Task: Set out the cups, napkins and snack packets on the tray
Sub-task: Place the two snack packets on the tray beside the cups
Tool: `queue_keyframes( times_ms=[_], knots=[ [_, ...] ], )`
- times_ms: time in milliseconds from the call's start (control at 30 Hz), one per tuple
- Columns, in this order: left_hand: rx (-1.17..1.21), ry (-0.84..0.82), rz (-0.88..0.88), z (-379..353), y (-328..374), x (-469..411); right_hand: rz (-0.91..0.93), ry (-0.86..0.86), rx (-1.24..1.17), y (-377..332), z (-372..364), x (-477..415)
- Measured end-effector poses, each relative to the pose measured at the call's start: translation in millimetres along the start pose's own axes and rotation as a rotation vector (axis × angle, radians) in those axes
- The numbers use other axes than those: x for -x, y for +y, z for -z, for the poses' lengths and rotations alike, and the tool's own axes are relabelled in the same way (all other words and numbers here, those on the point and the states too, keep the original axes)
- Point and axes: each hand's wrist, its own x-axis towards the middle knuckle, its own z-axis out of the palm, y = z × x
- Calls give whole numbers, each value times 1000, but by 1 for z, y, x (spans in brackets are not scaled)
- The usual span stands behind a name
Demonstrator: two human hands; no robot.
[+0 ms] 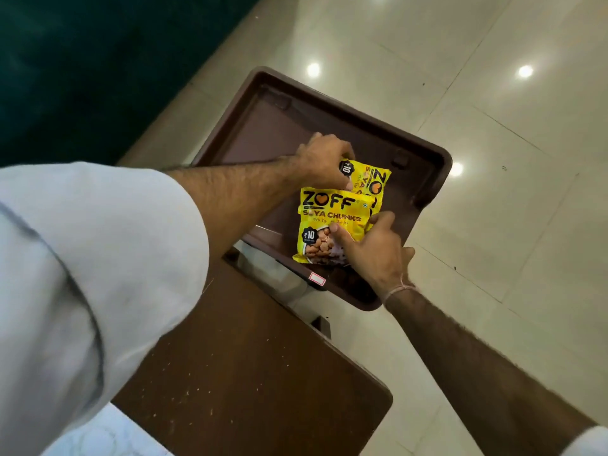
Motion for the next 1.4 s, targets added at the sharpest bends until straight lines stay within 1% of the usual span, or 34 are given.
queue_keyframes(
  times_ms=[67,167,233,333,400,467,533,600,667,733,833,900,967,1067,1133,1200,1267,1333,1400],
  knots=[
    [6,-55,2,4,1,-4,-63,-60,-61,-2,0,-4],
    [51,-53,21,3,-2,-7,-149,-118,-198,-7,0,-12],
    [115,-33,49,3,-7,-4,-145,-148,-321,-7,0,-16],
    [288,-8,125,6,-20,3,-133,-185,-532,-6,4,-22],
    [406,22,170,12,-27,12,-120,-241,-681,-7,9,-23],
    [516,63,206,18,-33,21,-90,-293,-757,-10,15,-22],
    [690,121,245,22,-40,31,-72,-328,-790,-14,23,-19],
    [930,161,274,25,-47,47,-53,-345,-834,-23,32,-15],
    [1121,208,281,29,-52,66,-20,-365,-865,-34,42,-9],
    [1293,266,274,34,-59,89,23,-428,-882,-50,49,1],
    [1549,373,250,44,-75,133,65,-552,-979,-76,55,19],
    [1665,459,224,52,-89,171,89,-659,-1053,-96,56,35],
    [1732,526,179,58,-105,214,123,-758,-1082,-118,53,56],
    [1751,591,117,60,-126,284,202,-922,-1142,-147,41,95],
    [1767,637,106,53,-139,338,267,-1022,-1121,-165,29,128],
    [1784,686,133,38,-151,388,325,-1097,-1048,-178,17,158],
    [1773,753,199,17,-163,440,351,-1166,-1011,-187,0,189],
    [1777,802,253,-7,-171,489,341,-1208,-1000,-192,-18,217],
    [1831,851,333,-33,-179,538,329,-1224,-978,-194,-40,246]
  ],
)
